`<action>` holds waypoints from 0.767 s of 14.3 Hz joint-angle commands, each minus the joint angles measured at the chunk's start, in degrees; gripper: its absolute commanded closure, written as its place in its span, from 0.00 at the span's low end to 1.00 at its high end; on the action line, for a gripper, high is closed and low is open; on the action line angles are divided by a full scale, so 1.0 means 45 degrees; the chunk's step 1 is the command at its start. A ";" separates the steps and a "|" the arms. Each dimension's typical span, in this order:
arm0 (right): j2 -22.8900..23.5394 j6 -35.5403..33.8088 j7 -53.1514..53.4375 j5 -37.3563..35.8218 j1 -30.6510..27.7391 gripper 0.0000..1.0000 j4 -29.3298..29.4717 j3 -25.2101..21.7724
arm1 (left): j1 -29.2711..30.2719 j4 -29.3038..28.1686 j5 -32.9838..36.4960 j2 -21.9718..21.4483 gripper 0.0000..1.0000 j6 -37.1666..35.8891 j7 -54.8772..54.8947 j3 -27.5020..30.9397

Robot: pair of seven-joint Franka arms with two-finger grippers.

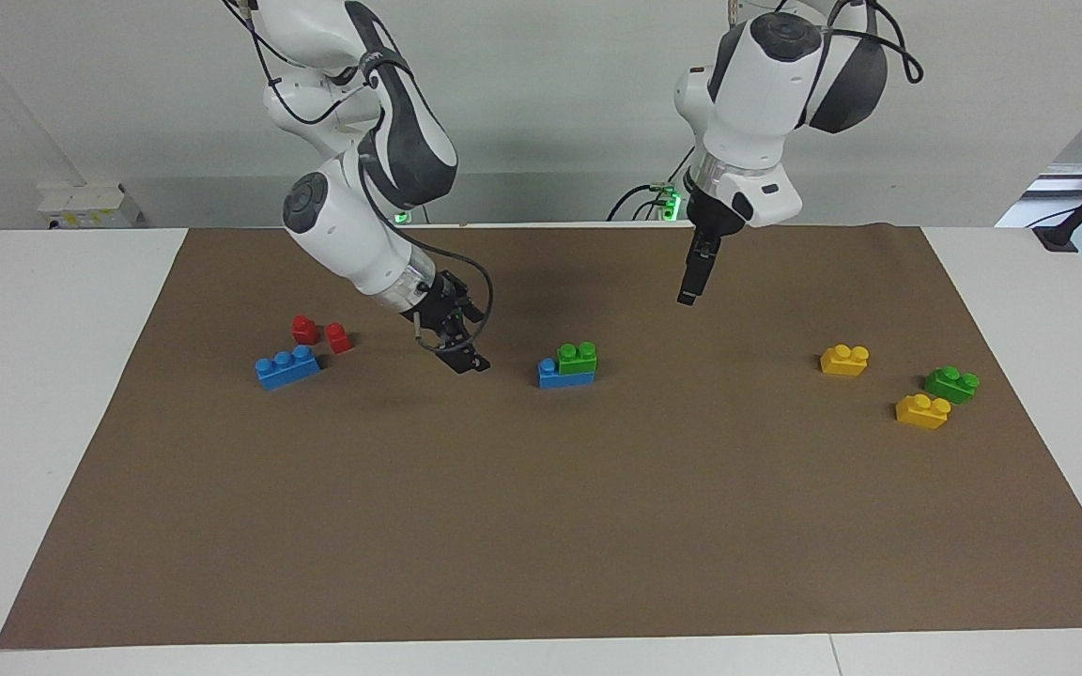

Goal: Remove green block with left arm and hold with right
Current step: 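Move the left gripper and the right gripper toward the brick pair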

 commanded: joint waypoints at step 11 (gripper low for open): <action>0.2534 0.4315 0.0090 0.1121 0.2056 0.03 -0.0296 -0.0044 | -0.1769 -0.0415 0.1029 0.2279 0.00 0.2886 -0.6999 0.0255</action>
